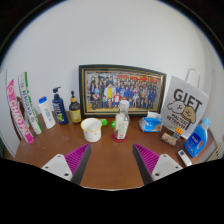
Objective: Pour water
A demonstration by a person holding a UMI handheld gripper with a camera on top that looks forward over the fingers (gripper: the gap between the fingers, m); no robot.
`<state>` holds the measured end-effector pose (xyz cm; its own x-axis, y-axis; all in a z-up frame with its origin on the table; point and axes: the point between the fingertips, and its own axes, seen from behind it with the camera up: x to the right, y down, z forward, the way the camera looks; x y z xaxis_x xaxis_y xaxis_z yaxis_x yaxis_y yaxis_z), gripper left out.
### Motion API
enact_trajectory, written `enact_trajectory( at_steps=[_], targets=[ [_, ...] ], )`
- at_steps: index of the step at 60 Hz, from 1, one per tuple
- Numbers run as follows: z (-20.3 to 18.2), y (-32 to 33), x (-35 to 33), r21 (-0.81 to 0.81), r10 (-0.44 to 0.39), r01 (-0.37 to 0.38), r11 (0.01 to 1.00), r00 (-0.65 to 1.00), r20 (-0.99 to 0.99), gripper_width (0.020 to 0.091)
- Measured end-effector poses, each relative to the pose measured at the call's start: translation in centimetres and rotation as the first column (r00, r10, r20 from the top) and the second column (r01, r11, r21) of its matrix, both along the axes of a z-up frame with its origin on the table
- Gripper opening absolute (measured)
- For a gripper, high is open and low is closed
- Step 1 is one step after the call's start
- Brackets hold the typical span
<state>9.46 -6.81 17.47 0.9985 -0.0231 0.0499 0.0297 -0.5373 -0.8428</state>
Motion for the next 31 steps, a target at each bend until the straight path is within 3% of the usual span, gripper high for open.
enact_trajectory(
  at_steps=[15, 31],
  targets=[
    [4.2, -11.4, -3.4, 0.001, -0.012, 0.012, 1.000, 0.999, 0.048, 0.0856],
    [5.7, -15.5, -4.6, 0.004, -0.026, 0.026, 1.000, 0.998, 0.064, 0.0855]
  ],
)
